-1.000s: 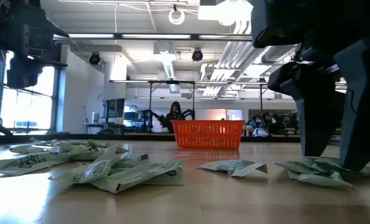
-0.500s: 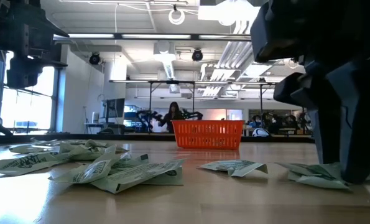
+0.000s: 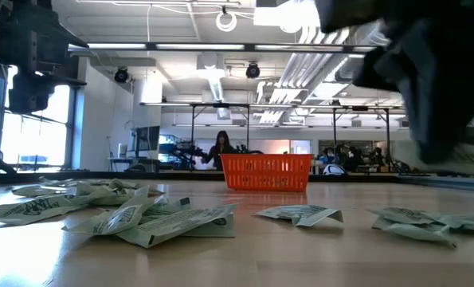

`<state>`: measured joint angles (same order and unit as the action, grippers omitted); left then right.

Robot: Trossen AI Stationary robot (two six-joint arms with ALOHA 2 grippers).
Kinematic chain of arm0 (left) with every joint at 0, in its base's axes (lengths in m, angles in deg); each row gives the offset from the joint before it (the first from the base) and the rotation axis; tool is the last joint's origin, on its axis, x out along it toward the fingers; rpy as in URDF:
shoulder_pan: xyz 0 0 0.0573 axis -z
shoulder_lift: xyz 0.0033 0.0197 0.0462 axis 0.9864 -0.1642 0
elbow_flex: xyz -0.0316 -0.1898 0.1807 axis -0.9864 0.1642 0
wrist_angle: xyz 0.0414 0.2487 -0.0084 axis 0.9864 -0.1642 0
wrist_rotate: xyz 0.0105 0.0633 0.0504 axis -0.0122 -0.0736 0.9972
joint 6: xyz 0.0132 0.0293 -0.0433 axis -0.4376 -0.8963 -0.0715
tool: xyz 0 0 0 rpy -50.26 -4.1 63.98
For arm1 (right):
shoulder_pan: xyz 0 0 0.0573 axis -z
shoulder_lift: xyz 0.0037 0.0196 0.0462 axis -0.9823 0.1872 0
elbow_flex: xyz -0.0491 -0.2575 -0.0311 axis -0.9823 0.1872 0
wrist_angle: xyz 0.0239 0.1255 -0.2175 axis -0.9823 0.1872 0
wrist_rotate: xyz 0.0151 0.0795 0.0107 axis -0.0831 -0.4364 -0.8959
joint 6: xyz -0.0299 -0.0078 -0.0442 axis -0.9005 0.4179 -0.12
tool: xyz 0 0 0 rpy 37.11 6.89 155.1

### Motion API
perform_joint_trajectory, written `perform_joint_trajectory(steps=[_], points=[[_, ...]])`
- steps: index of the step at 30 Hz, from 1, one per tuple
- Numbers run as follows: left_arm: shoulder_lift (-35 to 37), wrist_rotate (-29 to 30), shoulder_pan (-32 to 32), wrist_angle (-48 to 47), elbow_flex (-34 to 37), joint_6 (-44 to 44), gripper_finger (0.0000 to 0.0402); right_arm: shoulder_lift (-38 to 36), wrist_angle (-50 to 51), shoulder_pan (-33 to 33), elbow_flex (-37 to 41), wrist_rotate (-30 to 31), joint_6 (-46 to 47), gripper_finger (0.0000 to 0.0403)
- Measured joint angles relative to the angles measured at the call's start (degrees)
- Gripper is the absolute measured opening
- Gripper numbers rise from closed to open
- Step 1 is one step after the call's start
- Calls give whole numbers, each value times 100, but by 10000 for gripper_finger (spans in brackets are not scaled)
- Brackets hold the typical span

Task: Pick and place Stevia / Truvia into bins
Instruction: Put the green stevia packet into the orange basket

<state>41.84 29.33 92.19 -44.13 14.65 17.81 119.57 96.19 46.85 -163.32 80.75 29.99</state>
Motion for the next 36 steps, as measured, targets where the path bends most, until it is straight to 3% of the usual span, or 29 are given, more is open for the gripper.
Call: perform_joint_trajectory(steps=[5,13,16,20,24,27,31,36], points=[[0,18,-2,0,0,0,285,-7,688,341,-178,750,632,2],[0,-52,0,8,0,166,285,-405,710,1490,-173,1913,441,1],[2,-47,0,0,0,163,285,-605,708,2060,-175,2085,284,1],[2,179,0,6,0,140,285,-660,495,2911,-176,1806,-163,1],[2,450,-2,9,-1,130,285,-439,14,3730,-183,675,-614,4],[2,507,0,9,0,-29,285,-264,-89,4098,-174,307,-706,23],[-59,544,-1,20,-2,-548,285,-219,-204,4368,-174,-212,-585,86],[-611,616,-2,-403,-402,-1761,285,-308,-194,4345,-176,-295,-832,198]])
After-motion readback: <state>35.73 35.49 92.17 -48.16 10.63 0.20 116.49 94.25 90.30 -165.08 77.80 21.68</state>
